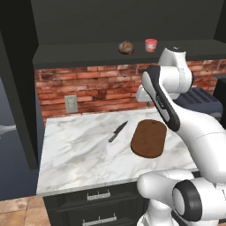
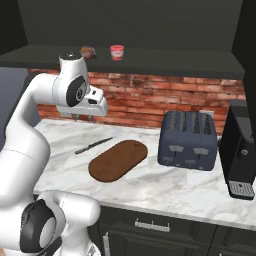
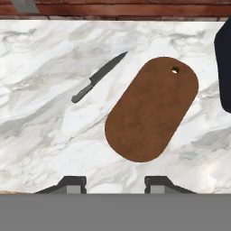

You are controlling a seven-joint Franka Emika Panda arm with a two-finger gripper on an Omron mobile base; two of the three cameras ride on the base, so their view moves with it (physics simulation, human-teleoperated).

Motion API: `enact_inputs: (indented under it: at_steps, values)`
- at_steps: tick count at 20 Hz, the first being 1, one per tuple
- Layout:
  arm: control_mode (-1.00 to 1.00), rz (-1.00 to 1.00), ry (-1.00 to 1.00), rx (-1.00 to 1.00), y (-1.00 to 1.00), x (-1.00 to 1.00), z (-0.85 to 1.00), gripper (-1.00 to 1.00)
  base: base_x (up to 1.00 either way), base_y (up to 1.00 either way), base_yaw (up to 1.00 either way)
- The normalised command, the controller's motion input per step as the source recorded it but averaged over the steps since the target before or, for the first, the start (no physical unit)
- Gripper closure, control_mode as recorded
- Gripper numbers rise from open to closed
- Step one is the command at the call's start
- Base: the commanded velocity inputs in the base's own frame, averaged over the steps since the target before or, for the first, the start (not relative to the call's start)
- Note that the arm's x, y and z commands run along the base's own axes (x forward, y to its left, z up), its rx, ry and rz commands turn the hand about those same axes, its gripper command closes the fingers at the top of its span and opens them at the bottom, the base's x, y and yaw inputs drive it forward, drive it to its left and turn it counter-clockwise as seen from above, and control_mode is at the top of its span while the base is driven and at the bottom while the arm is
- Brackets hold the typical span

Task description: Pick the bread, place it on the cutting board, pick the jam, place it on the counter, and close the cabinet.

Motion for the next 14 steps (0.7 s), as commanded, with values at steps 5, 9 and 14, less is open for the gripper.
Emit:
enact_inputs:
  at_steps: [5,9,14]
  values:
    - [-1.0,0.0,-0.01,0.0,0.0,0.0,0.0,-1.0,0.0,0.0,0.0]
    - [-1.0,0.0,-0.08,0.0,0.0,-0.01,0.0,-1.0,0.0,0.0,0.0]
    - [-1.0,0.0,-0.1,0.0,-0.01,-0.06,0.0,-1.0,0.0,0.0,0.0]
